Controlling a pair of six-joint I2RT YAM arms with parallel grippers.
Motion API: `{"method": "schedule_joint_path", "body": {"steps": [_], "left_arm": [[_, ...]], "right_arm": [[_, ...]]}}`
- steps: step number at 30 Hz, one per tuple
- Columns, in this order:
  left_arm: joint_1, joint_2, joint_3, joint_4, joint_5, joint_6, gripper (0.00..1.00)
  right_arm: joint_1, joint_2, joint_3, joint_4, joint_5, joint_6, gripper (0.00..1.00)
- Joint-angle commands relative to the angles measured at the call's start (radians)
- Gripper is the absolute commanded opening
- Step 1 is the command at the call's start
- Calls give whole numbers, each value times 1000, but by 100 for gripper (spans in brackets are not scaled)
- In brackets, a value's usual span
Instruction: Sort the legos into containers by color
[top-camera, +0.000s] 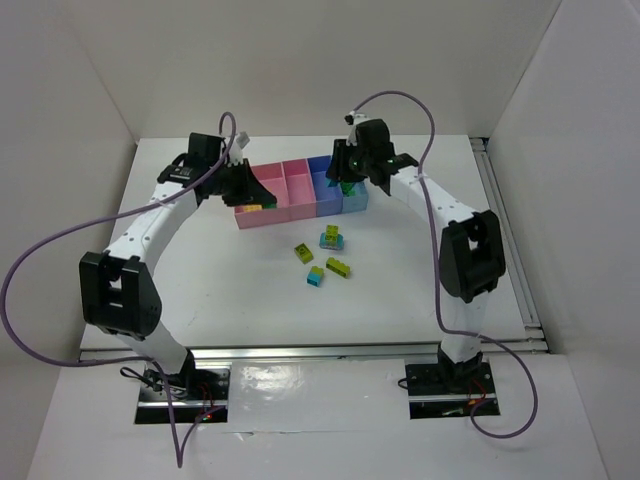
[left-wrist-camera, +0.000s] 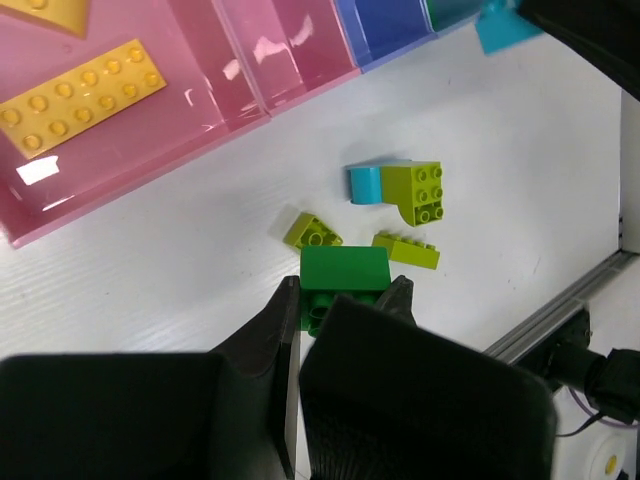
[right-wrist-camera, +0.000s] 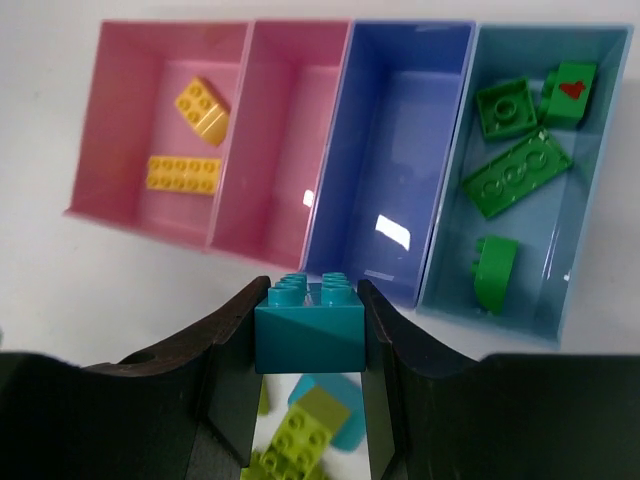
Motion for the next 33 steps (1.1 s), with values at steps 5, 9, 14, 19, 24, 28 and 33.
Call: {"method": "schedule_joint_path", "body": {"steps": [5,9,14,19,24,28,33], "left_arm": [[12,-102,-21,-16,-68,-42,0],[21,-102,-31,-26,-59,-42,0],[21,-82,-21,-45,-50,-42,0],[21,-62,26,-54,-50,-31,0],[21,-31,65,-65,-38,-11,0],[-24,40,155,-76,-39,-11,0],[-120,192,323,-88,-85,-74,0]], "right_arm": [[42,157,209,-16,139,-52,26],[43,220,284,-16,139,-63,32],[43,315,384,-25,129,-63,47],[43,364,470,-25,129,-63,68],[43,323,478,-25,129,-74,69],[30,172,340,41,187,-55,69],[-10,-94,-62,170,297,46,70]]}}
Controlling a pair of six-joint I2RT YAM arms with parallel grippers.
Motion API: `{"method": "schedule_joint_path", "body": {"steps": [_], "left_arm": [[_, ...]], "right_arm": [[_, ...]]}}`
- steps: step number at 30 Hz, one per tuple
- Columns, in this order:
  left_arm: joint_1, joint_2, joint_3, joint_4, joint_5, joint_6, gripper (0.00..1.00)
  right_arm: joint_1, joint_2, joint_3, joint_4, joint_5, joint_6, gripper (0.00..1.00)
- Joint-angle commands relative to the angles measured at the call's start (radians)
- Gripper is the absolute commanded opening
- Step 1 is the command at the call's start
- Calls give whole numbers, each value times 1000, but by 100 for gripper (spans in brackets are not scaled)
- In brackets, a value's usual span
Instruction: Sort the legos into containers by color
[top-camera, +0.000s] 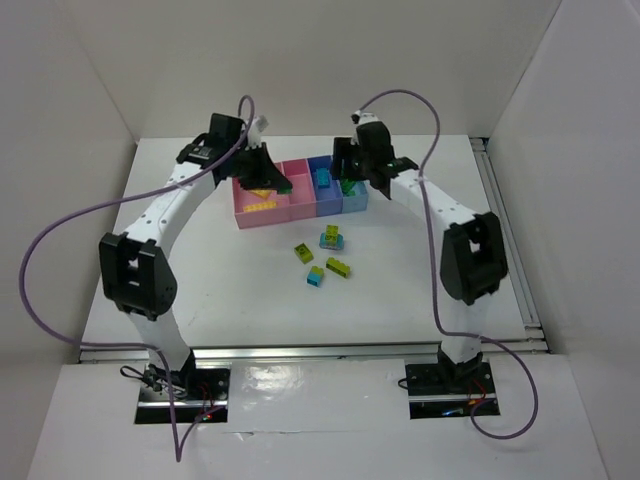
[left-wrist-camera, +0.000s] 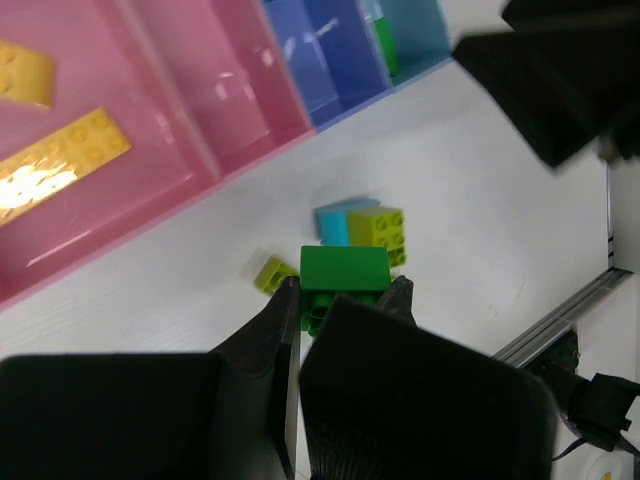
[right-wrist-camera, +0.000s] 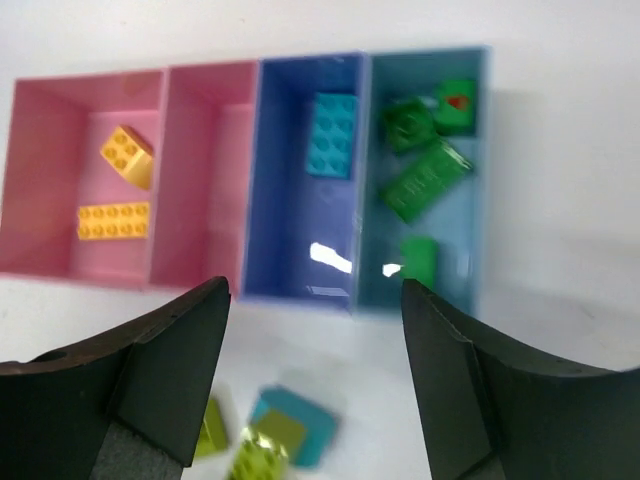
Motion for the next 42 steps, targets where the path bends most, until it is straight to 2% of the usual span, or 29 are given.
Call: {"method": "schedule_joint_path", "body": {"steps": [1,4,7,10,12,18,23,28,31,32,33,34,37,42], "left_arm": [[-65,113,141,6,-14,-58,0],[-95,253,288,6,-25,-85,0],[-118,398,449,6,-26,-118,0],[-141,495,609,15,-12,-142,0],[-150,575,691,36,-23,-165,0],[-180,664,724,185,-94,-205,4],[-213,738,766,272,-94,-224,7],[-222,792,811,322,-94,-259,12],[-222,823,836,340,-94,-280,42],[-222,823,836,340,-104,-280,56],[-222,823,836,351,-104,-280,80],[-222,823,836,351,-114,-280,86],[-222,774,797,351,-137,-257,89],[-222,665,720,337,-161,-196,88]], "right_arm": [[-39,-260,-176,121,146,80,78],[-39,-365,-316,111,238,122,82],[-15,-465,-377,31,260,93,93],[4,-569,-471,-23,339,145,96],[4,-632,-515,-38,329,185,98],[36,-683,-560,-155,300,194,100],[59,-740,-624,-132,291,194,100],[59,-726,-603,-156,290,185,100],[59,-717,-594,-165,301,176,100],[59,-717,-594,-166,301,176,100],[59,-726,-594,-166,301,166,100],[59,-726,-594,-166,310,166,100],[50,-735,-603,-166,310,166,100],[50,-744,-622,-146,283,166,100]]}}
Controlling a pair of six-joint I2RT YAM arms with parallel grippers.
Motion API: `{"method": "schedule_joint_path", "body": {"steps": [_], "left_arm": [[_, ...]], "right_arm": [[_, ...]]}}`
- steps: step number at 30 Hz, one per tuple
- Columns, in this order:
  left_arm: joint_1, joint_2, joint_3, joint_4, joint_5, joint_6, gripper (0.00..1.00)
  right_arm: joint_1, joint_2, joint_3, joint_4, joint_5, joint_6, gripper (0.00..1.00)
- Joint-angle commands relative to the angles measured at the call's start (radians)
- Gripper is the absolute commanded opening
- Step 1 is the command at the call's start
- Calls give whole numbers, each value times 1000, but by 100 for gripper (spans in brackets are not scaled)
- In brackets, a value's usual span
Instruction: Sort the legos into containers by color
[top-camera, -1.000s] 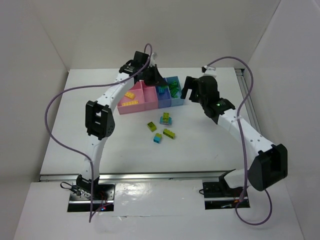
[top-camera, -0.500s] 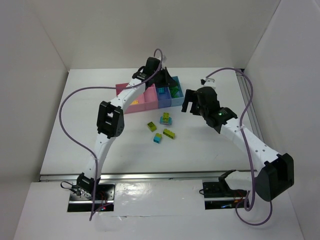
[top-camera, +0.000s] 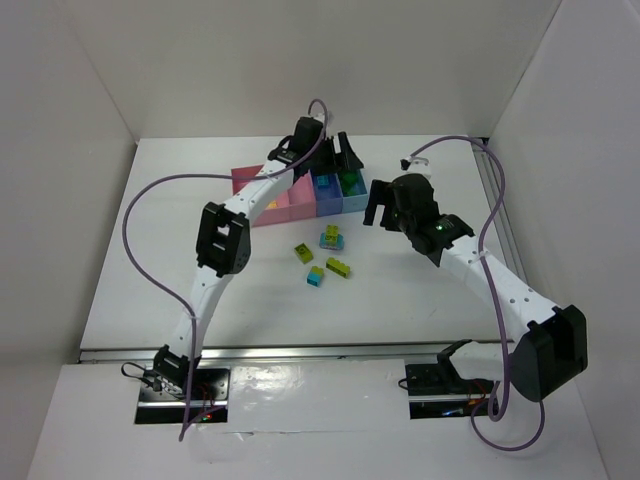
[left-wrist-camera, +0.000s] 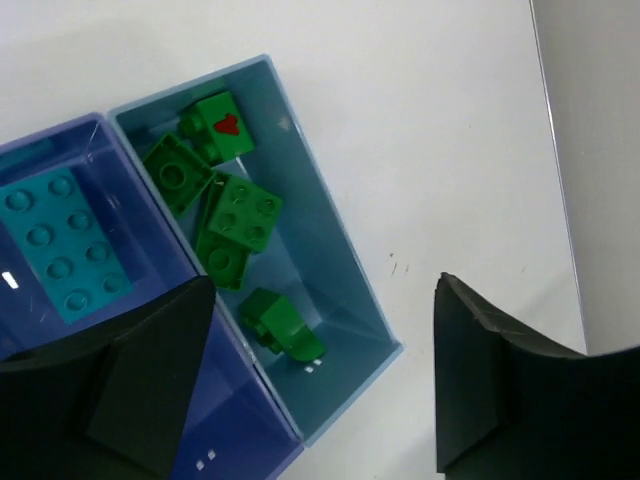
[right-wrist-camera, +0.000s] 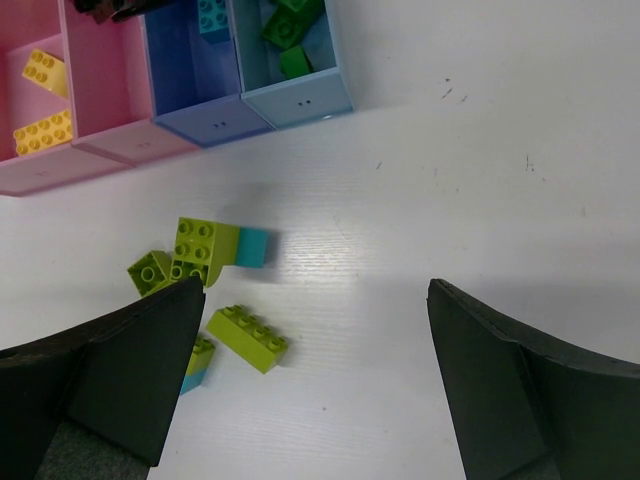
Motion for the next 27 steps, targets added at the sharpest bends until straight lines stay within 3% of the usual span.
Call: {"method": "schedule_joint_path", "body": {"steps": [1,7,15,23,27], "left_arm": [[5,-148,-64,13,-27,51,85],[15,-304,-224,-98,-186,130,56],[-24,-167,-75,-325,-370,154,62],[-55,-160,-141,-342,-537,111,65],[-55,-160,-179,-342,-547,100,56]], "right_arm": [[-3,-30,2,13,-1,-9,100],[-3,-30,-20,25,-39,-9,100],[-3,-20,-38,44,-92,-9,100],[-3,-11,-38,35,-101,-9,100],[-3,-2,-29,35,-121,-9,100]]}}
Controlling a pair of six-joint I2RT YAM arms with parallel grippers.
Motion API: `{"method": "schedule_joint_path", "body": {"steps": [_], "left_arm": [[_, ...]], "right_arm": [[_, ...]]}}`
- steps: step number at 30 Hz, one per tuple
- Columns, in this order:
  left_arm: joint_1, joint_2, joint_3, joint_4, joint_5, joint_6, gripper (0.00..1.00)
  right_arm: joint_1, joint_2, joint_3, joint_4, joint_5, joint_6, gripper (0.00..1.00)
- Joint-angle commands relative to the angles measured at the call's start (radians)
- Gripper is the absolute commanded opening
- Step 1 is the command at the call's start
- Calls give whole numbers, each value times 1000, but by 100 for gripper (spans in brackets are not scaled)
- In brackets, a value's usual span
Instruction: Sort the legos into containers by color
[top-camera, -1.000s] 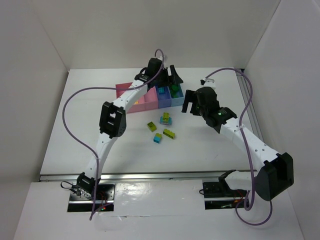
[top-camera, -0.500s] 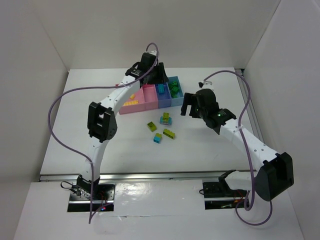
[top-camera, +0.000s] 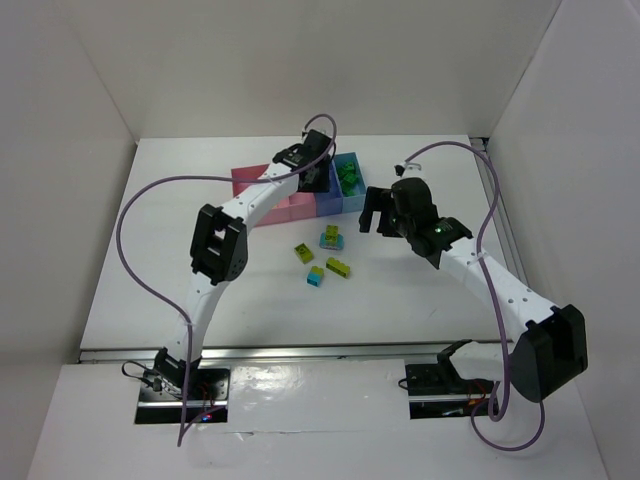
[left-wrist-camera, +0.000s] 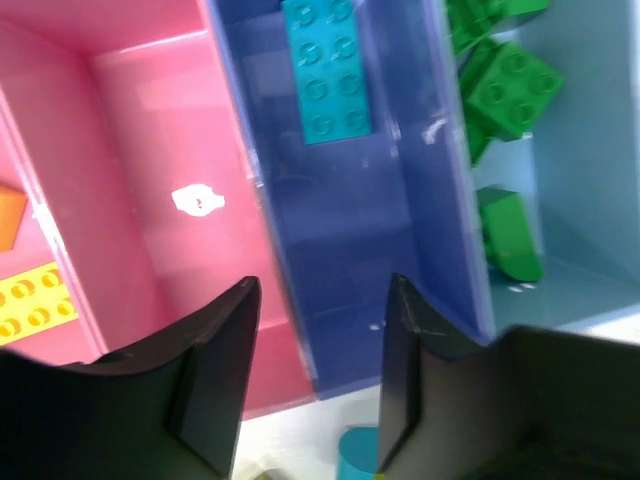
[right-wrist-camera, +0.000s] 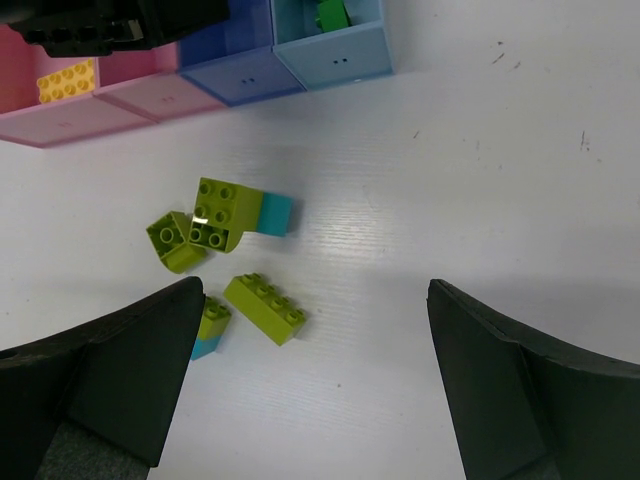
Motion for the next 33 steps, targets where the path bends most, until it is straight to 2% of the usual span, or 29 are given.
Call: {"method": "schedule_joint_path", "body": {"steps": [1,9,19,22,27,30,33], "left_arm": [[8,-2,-29,-5,-53,-23,54],[8,-47,-129,4,-26,-52,41],[-67,-171,-275,4,-32,-83,41],[-76,-191,-261,4,-43,-83,45],[-76,-202,-175,-48,-61,-72,51],[-38,-243,-151,-73,-38,-61,55],[29,-292,-173,-85,-29,-61,55]], "right_arm": [[-3,0,15,27,-14,-8,100],[-3,9,15,27,-23,-17,100],[-3,29,24,27,-89,-27,100],[7,69,36,27,-144,-52,99],[88,138,91,-19,-109,-9,99],[134,160,91,2,-56,55,97],[173,180,91,22,-19,109,94]]}}
